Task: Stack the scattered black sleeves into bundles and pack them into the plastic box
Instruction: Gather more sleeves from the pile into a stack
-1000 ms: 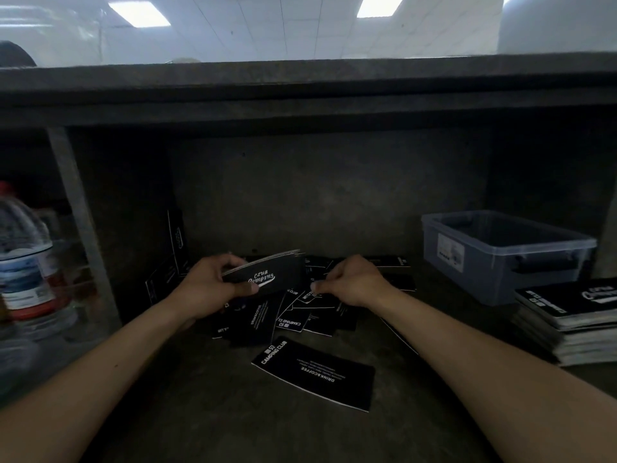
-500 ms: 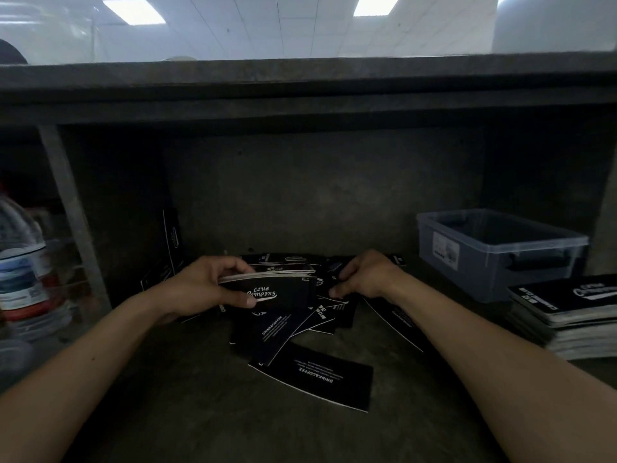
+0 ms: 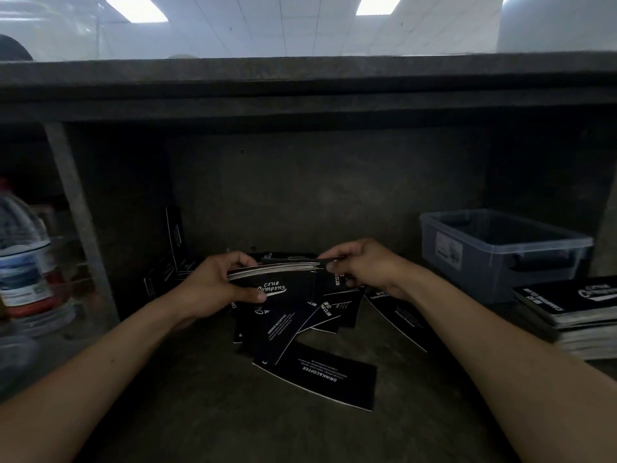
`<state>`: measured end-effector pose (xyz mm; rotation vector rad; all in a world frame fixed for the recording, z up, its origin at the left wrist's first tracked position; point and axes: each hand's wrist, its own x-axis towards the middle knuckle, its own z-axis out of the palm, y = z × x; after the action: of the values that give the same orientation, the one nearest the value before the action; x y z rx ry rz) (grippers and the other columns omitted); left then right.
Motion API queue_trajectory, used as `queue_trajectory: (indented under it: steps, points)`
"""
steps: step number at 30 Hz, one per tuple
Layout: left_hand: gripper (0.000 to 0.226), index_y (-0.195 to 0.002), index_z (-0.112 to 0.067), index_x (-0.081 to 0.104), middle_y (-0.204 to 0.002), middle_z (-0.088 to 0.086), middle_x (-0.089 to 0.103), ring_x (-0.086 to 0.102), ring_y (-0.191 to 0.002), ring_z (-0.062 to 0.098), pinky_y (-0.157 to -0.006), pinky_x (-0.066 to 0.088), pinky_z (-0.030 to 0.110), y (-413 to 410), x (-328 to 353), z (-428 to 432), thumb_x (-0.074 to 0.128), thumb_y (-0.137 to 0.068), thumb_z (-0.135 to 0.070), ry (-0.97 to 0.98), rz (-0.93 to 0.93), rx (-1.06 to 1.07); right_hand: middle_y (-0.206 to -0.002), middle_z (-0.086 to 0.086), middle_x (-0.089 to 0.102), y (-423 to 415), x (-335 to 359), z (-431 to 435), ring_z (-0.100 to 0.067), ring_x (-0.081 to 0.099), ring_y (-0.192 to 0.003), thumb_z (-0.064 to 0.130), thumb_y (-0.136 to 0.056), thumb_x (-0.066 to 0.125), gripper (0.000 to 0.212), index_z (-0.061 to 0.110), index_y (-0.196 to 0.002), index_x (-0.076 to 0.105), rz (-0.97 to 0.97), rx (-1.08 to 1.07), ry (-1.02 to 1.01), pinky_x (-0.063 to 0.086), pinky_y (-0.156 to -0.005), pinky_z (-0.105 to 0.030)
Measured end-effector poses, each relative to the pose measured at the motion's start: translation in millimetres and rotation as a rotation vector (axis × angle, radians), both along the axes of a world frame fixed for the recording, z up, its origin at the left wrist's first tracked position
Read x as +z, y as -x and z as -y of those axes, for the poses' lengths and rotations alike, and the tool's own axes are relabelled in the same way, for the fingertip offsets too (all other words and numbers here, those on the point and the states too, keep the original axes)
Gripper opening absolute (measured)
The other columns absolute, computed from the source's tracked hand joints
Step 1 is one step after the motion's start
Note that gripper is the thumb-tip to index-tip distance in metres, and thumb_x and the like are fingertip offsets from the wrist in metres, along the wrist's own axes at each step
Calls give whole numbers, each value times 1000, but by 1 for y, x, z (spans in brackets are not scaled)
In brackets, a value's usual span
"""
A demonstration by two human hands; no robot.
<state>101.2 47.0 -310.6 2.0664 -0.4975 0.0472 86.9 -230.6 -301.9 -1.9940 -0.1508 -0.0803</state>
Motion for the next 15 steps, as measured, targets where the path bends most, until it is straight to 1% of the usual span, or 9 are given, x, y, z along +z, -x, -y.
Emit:
queue_trajectory:
  steps: [3, 5, 7, 9, 11, 12, 13, 15]
  points:
    - [45, -102, -15, 67, -100, 4, 76, 73, -94, 18, -85, 56, 27, 0, 0, 1, 90, -64, -7, -4, -4, 6, -92, 2, 71, -1, 2, 3, -10, 63, -82, 8, -81, 75, 22, 26, -94, 72, 82, -178, -119, 50, -67, -22]
    - [46, -103, -15, 67, -101, 3, 76, 72, -94, 17, -84, 56, 25, 1, 1, 2, 90, -65, -7, -8, -8, 10, -88, 2, 70, -3, 4, 6, -9, 62, -78, 6, -76, 77, 26, 23, -95, 70, 105, -276, -292, 50, -67, -24]
    - [46, -103, -16, 67, -101, 3, 75, 72, -95, 18, -84, 55, 25, 2, 1, 2, 90, -65, -8, -13, -1, 12, -84, 1, 70, -5, 8, 9, -10, 62, -73, 6, -72, 78, 30, 22, -96, 70, 132, -324, -477, 49, -63, -25]
    - [46, -103, -18, 66, -101, 3, 75, 72, -95, 17, -84, 54, 25, 2, 1, 2, 91, -65, -9, -26, 7, 16, -94, 1, 74, -5, 13, 11, -12, 68, -81, 10, -69, 82, 34, 23, -97, 68, 204, -343, -659, 49, -66, -27]
    - [47, -103, -20, 67, -101, 1, 75, 71, -94, 14, -83, 54, 22, 2, 2, 3, 91, -65, -10, -36, 4, 22, -102, 0, 76, -4, 18, 14, -16, 72, -93, 12, -69, 85, 37, 23, -100, 67, 318, -342, -831, 54, -72, -31]
    - [48, -104, -20, 67, -102, 0, 75, 71, -94, 13, -84, 53, 22, 2, 2, 3, 91, -64, -10, -38, 2, 27, -102, -1, 76, -3, 18, 15, -17, 73, -93, 12, -70, 85, 38, 19, -103, 67, 363, -338, -858, 56, -75, -32]
    - [50, -105, -20, 67, -102, -1, 74, 71, -94, 12, -84, 53, 21, 2, 1, 4, 92, -63, -9, -39, 4, 31, -101, -3, 77, -4, 16, 14, -17, 73, -90, 12, -71, 85, 41, 14, -108, 67, 384, -332, -825, 58, -74, -31]
    - [53, -108, -20, 66, -103, -2, 73, 69, -94, 10, -82, 52, 17, 3, 1, 5, 90, -64, -4, -48, 9, 30, -100, -4, 76, -8, 4, 9, -16, 73, -86, 12, -74, 84, 45, 8, -114, 66, 356, -310, -641, 56, -70, -26]
